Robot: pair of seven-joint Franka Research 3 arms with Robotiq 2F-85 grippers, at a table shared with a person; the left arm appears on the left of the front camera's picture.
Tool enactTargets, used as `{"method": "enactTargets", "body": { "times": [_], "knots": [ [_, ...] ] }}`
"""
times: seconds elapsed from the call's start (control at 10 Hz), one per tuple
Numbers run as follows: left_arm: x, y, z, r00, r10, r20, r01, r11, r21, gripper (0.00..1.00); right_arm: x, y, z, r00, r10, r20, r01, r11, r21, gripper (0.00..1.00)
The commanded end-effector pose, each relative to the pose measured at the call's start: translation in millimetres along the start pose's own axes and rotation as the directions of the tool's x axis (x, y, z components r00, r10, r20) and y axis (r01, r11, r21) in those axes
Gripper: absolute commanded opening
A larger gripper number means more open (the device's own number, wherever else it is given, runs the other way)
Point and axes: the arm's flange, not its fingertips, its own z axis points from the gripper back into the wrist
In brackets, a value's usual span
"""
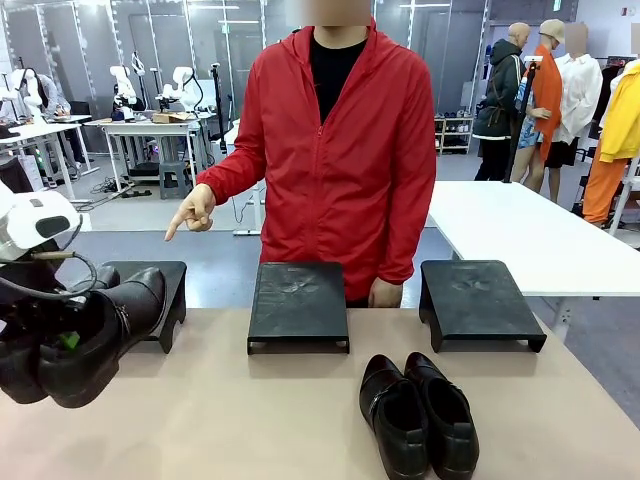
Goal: Place the shoes on the stand as instructed by the person.
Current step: Pick up one pair of Shoes and place it on the Shoes Stand indicated by the person.
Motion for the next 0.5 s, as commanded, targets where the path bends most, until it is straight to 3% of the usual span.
{"method": "enactTargets", "body": {
  "times": [0.0,0.4],
  "knots": [
    [-2.2,-4.7,-1.3,1.0,0.004,-0.013,-0.004,1.0,0.006,0.0,0.9,0.7,1.2,1.0,0.021,0.013,-0.021,1.0,0.005,1.0],
    [-2.2,-4.7,-1.3,1.0,0.004,-0.013,-0.004,1.0,0.006,0.0,0.9,0.7,1.2,1.0,0.021,0.013,-0.021,1.0,0.005,1.0]
  ]
}}
